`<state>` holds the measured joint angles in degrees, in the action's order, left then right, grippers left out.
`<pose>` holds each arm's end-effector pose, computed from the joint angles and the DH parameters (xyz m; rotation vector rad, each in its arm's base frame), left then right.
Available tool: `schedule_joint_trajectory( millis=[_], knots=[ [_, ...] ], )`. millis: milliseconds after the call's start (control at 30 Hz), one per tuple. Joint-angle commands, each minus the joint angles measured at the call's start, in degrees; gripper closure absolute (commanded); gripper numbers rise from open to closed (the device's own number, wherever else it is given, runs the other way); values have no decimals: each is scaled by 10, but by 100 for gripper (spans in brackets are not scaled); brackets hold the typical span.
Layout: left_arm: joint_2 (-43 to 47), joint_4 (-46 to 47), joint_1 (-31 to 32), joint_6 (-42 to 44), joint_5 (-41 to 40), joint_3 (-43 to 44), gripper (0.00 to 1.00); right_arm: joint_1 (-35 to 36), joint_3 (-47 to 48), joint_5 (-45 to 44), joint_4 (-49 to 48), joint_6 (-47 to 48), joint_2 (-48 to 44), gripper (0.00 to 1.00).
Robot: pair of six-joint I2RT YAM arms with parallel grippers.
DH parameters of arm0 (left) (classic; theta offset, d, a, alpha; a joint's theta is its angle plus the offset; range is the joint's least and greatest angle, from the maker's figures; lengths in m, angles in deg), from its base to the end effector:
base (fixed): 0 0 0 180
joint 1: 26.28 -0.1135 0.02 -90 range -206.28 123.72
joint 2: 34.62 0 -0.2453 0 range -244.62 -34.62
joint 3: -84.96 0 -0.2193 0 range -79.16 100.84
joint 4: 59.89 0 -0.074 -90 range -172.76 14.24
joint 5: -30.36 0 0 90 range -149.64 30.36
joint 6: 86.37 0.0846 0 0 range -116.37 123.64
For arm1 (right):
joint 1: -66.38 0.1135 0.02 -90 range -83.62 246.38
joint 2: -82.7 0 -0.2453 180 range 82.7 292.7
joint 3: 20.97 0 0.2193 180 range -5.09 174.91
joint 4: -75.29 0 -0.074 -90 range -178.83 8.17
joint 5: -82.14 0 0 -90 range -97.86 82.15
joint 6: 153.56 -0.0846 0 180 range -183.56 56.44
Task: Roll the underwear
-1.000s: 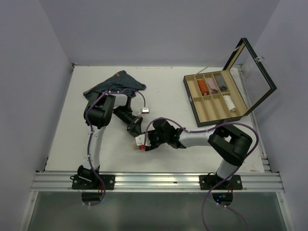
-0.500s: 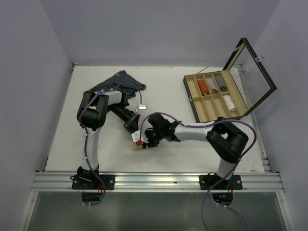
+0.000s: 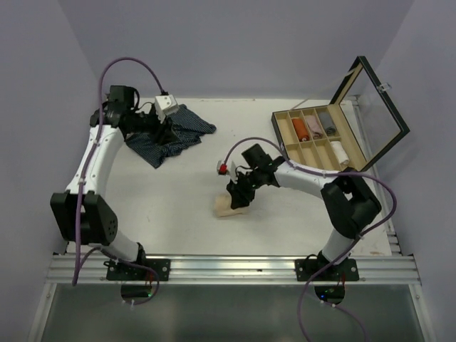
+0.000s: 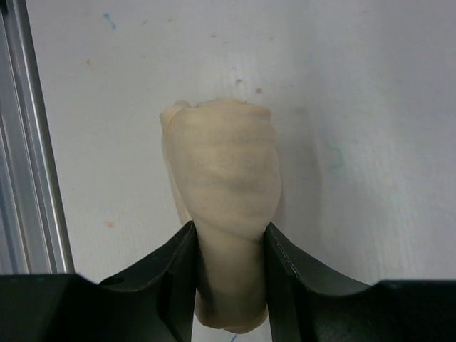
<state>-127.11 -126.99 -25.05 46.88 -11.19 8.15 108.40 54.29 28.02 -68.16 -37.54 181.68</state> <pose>0.3167 -0.0701 0.2909 1.1204 1.9425 -0.6928 0.2118 0.2576 0.1438 -1.6210 2.0066 0.9189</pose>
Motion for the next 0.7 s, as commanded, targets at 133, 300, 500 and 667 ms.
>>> schedule_joint_trajectory(
  millis=[133, 300, 500, 667],
  knots=[
    [139, 290, 3, -216, -57, -65, 51, -160, 64, 62, 97, -117, -97, 100],
    [151, 380, 3, -311, -78, -79, 0, -313, 58, 22, 121, -110, -163, 100],
    [131, 424, 11, -358, -86, -73, 0, -487, 45, -100, 109, -91, -230, 100],
    [133, 429, 46, -349, -141, -79, 0, -547, 26, -224, 44, -69, -245, 100]
  ],
)
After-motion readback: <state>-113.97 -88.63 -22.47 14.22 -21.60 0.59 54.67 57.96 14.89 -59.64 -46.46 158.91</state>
